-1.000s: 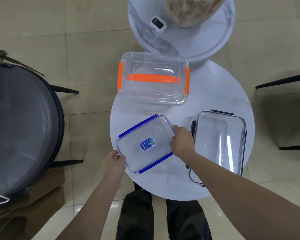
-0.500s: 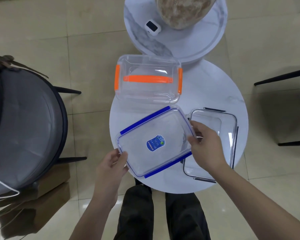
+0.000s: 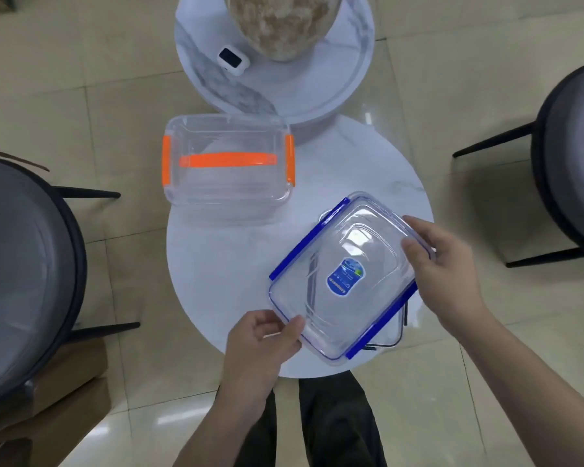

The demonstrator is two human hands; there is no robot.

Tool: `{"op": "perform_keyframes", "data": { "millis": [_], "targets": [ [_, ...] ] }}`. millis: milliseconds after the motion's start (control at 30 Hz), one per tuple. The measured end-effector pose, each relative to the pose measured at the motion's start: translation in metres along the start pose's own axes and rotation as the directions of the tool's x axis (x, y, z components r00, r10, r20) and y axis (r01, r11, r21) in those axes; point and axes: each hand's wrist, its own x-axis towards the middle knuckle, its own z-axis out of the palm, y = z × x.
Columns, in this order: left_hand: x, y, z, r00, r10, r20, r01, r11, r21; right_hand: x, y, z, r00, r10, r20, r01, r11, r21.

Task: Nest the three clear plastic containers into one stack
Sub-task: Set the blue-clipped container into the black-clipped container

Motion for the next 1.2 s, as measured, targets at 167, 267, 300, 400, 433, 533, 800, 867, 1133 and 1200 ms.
{"op": "perform_keyframes", "data": {
  "millis": [167, 267, 300, 400, 433, 533, 800, 867, 1133, 1200],
  "targets": [
    [-0.005, -0.025, 0.039, 0.995, -0.089, 0.048, 0.085, 0.993, 0.082, 0.026, 0.021, -0.009, 0.998, -0.014, 0.067, 0.020, 0.996, -0.086],
    [-0.004, -0.037, 0.057, 0.989, -0.137, 0.051, 0.132, 0.988, 0.082, 0.041, 0.027, -0.008, 0.992, -0.023, 0.127, 0.039, 0.991, -0.129],
    [-0.004, -0.040, 0.063, 0.987, -0.152, 0.054, 0.147, 0.986, 0.079, 0.045, 0.030, -0.009, 0.989, -0.029, 0.142, 0.050, 0.988, -0.146],
    [-0.003, -0.043, 0.073, 0.984, -0.166, 0.071, 0.163, 0.986, 0.042, 0.056, 0.034, -0.006, 0.985, -0.050, 0.167, 0.078, 0.982, -0.169],
    [-0.004, -0.044, 0.076, 0.984, -0.162, 0.079, 0.160, 0.986, 0.035, 0.058, 0.036, -0.006, 0.984, -0.054, 0.170, 0.083, 0.982, -0.170],
    [-0.005, -0.045, 0.083, 0.980, -0.165, 0.113, 0.165, 0.986, 0.013, 0.063, 0.038, -0.003, 0.984, -0.053, 0.171, 0.082, 0.982, -0.173],
    [0.008, -0.052, 0.088, 0.963, -0.235, 0.134, 0.235, 0.972, 0.017, 0.067, 0.045, 0.006, 0.979, -0.032, 0.201, 0.072, 0.978, -0.194],
    [0.010, -0.053, 0.089, 0.955, -0.257, 0.147, 0.256, 0.966, 0.022, 0.067, 0.046, 0.009, 0.978, -0.015, 0.209, 0.059, 0.977, -0.205],
    [0.017, -0.056, 0.089, 0.950, -0.232, 0.210, 0.218, 0.972, 0.091, 0.067, 0.046, 0.015, 0.979, -0.051, 0.199, 0.095, 0.972, -0.216],
    [0.019, -0.057, 0.087, 0.952, -0.213, 0.221, 0.190, 0.974, 0.121, 0.067, 0.048, 0.015, 0.979, -0.068, 0.192, 0.109, 0.971, -0.214]
  ]
}}
